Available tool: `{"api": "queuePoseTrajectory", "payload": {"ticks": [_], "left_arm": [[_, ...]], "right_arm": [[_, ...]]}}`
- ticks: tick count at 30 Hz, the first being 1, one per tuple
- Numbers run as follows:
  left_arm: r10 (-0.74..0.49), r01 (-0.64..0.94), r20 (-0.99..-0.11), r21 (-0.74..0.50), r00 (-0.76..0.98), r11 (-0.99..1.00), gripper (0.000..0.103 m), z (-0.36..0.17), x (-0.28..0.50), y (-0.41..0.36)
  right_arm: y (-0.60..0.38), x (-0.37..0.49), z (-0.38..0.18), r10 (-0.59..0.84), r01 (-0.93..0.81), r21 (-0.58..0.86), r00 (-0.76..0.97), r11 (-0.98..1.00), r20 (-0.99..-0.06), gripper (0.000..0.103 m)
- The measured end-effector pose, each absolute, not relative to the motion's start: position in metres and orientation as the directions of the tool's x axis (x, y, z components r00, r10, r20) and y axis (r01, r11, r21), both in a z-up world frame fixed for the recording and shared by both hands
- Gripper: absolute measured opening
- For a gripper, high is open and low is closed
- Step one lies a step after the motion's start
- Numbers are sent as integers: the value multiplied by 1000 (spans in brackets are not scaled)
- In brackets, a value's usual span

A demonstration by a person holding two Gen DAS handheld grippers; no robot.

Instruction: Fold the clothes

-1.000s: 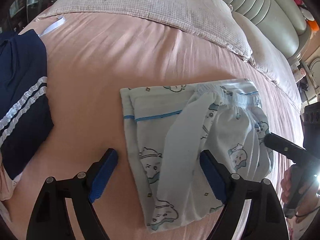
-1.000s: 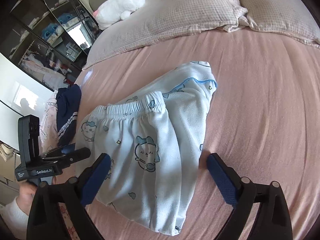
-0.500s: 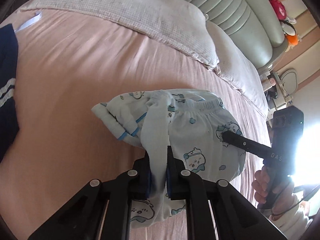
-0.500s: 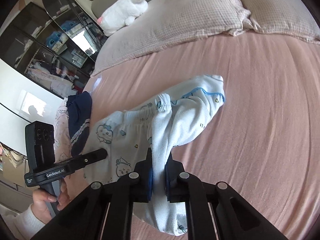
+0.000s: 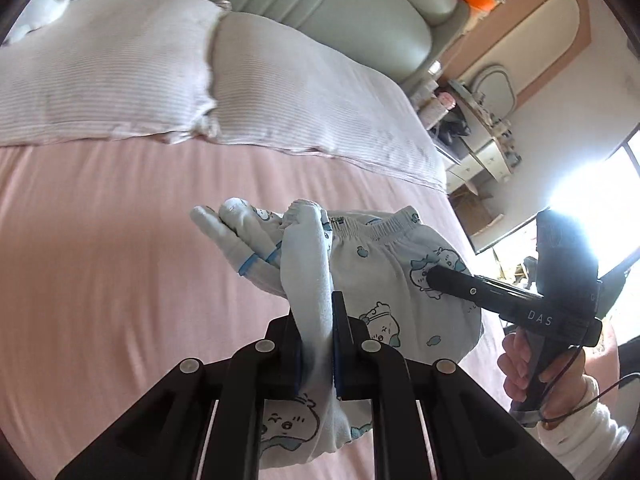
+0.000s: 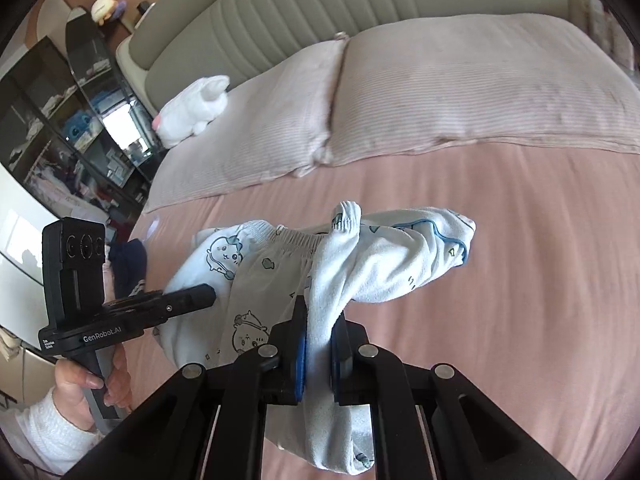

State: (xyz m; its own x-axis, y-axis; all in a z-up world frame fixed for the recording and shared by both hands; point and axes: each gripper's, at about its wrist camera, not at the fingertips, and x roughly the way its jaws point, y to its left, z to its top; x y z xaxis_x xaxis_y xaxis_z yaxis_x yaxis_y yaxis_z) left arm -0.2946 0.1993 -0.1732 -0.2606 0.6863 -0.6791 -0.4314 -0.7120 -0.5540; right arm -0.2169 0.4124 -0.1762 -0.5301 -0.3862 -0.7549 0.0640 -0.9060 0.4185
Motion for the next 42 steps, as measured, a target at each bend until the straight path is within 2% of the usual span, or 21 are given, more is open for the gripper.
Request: {"api": "queuePoseTrajectory", "payload": {"ticks": [5, 8, 10, 14, 16, 18, 19, 20, 21, 22, 24, 26, 30, 32, 34, 35, 38, 42], "left_arm": [[735, -492, -640, -577, -223, -652, 9, -163, -310, 306], [741, -490, -639, -588, -207, -643, 9, -174, -316, 352], [721, -470, -660, -579, -209, -666, 9, -192, -319, 375], [619, -413, -764, -512, -183, -753, 10, -247, -320, 403], [581, -419, -788, -467, -203, -779, 11, -248, -316, 401], [548, -433, -803, -418, -235, -799, 19, -242, -311, 396], [531, -439, -810, -393, -251, -808, 36, -240, -309, 393], [513, -445, -815, -368, -268, -817, 56, -237, -306, 391], [496, -450, -821, -342, -284, -825, 61, -234, -304, 388], [483, -454, -809, -311, -334, -835, 62, -226, -300, 384], [461, -455, -751, -241, -472, -857, 62, -204, -292, 373], [502, -555, -697, -178, -512, -813, 62, -192, -281, 383], [520, -712, -742, -83, -423, -697, 61, -212, -268, 425], [498, -762, -778, -39, -383, -647, 61, -227, -265, 443], [427, -758, -819, 14, -383, -652, 61, -248, -271, 445], [414, -752, -829, 12, -376, -659, 64, -254, -275, 439], [413, -693, -836, -56, -361, -718, 64, -252, -288, 409], [517, -614, -786, -232, -338, -754, 64, -229, -292, 375]], "right_arm": [[515, -206, -159, -287, -23, 370, -585, -929, -759, 7], [566, -206, -160, -263, -48, 362, -599, -931, -756, 7], [595, -210, -180, -242, -72, 346, -582, -936, -777, 7], [630, -215, -236, -205, -111, 300, -507, -947, -837, 8], [642, -217, -266, -188, -127, 274, -460, -953, -868, 9], [649, -207, -272, -209, -138, 317, -503, -938, -839, 14], [650, -201, -269, -190, -144, 305, -519, -942, -833, 25], [650, -196, -266, -162, -150, 280, -531, -948, -832, 32], [651, -190, -260, -134, -159, 263, -555, -951, -821, 44], [649, -185, -251, -106, -160, 245, -590, -956, -801, 51], [643, -176, -231, -51, -160, 206, -659, -966, -751, 53], [637, -167, -211, 3, -163, 166, -722, -973, -692, 53], [592, -191, -218, -127, 11, 157, -636, -988, -761, 53], [579, -203, -236, -112, 30, 115, -581, -993, -807, 53], [586, -208, -257, -83, -1, 99, -543, -995, -836, 50], [593, -208, -264, -80, -15, 105, -540, -994, -838, 50], [605, -201, -261, -94, -55, 150, -557, -987, -825, 50], [603, -189, -235, -68, -114, 173, -610, -978, -789, 54]]}}
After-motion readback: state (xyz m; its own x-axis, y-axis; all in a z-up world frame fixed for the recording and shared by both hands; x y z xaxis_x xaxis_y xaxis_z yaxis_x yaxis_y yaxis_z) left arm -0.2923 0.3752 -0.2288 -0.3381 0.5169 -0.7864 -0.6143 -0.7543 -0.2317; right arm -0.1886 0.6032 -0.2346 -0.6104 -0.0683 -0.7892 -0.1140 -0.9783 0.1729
